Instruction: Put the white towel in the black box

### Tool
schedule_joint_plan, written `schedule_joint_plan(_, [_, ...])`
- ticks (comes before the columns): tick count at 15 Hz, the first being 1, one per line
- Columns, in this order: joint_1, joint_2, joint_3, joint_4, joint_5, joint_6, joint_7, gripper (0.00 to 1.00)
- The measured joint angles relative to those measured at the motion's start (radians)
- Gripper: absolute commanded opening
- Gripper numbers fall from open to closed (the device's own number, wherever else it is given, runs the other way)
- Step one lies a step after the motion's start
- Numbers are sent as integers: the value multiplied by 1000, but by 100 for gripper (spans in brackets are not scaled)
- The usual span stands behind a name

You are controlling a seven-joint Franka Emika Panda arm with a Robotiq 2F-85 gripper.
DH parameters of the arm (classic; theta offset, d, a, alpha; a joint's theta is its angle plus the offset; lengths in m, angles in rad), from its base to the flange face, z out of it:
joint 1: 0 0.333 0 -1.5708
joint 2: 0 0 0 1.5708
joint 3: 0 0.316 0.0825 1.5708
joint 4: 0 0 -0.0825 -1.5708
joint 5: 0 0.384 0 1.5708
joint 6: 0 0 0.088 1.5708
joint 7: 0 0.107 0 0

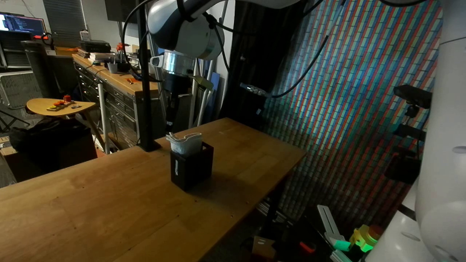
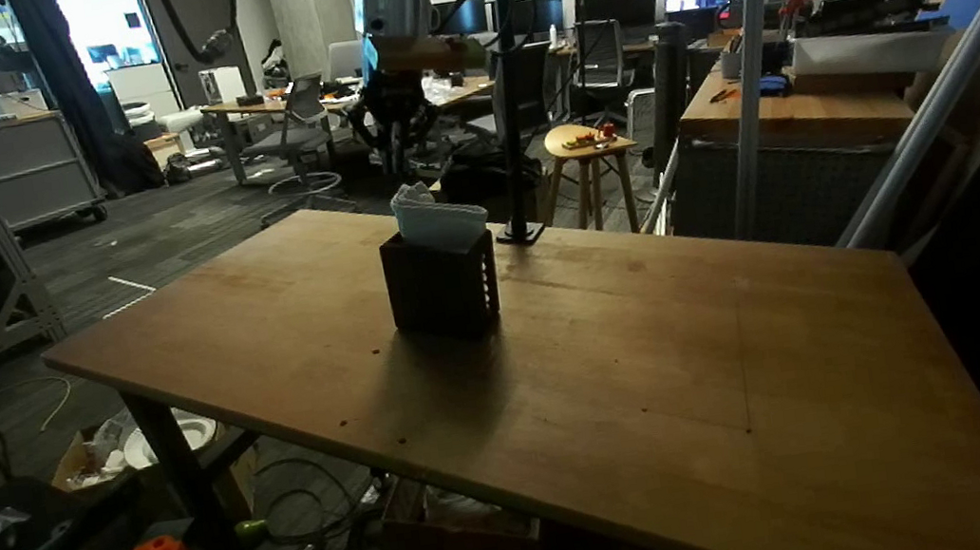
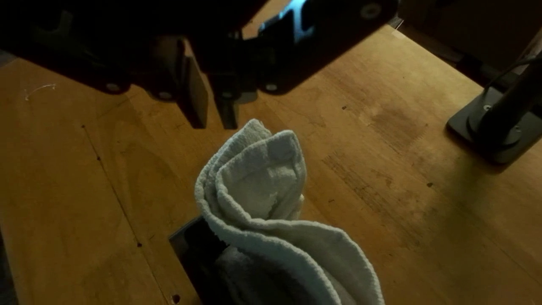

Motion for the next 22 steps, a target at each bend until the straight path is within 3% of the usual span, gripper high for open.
schedule_joint_plan(6, [0, 8, -4, -13, 0, 0, -36, 93])
schedule_joint_plan(8, [0, 11, -7, -13, 0, 0, -46, 100])
schedule_joint_plan(19, [-4, 54, -28, -12, 0, 0, -81, 100])
schedule_joint_plan(20, [-4, 57, -29, -11, 0, 0, -82, 96])
schedule_joint_plan(21, [-4, 60, -29, -11, 0, 0, -83, 74])
schedule_joint_plan(22, [-4, 63, -29, -10, 0, 0, -84, 72])
